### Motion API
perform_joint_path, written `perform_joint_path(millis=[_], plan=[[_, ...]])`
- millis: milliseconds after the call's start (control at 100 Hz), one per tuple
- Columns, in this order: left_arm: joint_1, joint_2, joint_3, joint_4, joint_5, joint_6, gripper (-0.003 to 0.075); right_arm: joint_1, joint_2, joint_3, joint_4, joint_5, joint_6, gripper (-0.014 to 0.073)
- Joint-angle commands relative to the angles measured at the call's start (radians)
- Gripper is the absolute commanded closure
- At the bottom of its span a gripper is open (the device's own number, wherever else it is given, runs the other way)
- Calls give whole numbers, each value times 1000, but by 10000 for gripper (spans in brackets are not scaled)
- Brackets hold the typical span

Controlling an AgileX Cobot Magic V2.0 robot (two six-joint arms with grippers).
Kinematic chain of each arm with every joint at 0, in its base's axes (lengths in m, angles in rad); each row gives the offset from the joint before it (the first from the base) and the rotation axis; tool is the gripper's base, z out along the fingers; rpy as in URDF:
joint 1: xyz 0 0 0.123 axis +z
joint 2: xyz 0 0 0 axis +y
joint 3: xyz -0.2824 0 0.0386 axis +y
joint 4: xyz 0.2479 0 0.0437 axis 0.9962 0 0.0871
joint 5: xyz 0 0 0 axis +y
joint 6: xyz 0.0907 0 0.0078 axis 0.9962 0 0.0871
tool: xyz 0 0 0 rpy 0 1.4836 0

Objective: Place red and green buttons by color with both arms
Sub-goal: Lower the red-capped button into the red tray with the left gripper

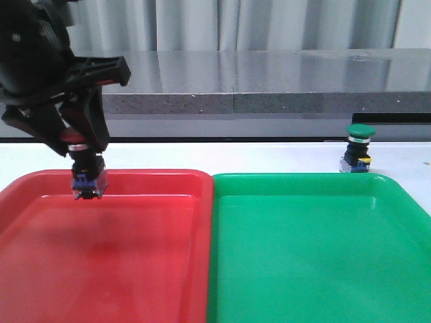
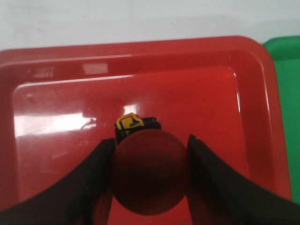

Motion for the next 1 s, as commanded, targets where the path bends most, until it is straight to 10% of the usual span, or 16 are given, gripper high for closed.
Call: perform_joint_path(millis=[0,640,990], plan=[[-24,-48,15,-2,-85,-41,659,-6,-21,-19,-13,-78,-7,648],[-27,30,84,5,-57,-61,650,-6,-21,-19,-13,-78,-7,648],[-27,30,84,5,-68,-65,295,-6,-21,-19,-13,-78,-7,648]])
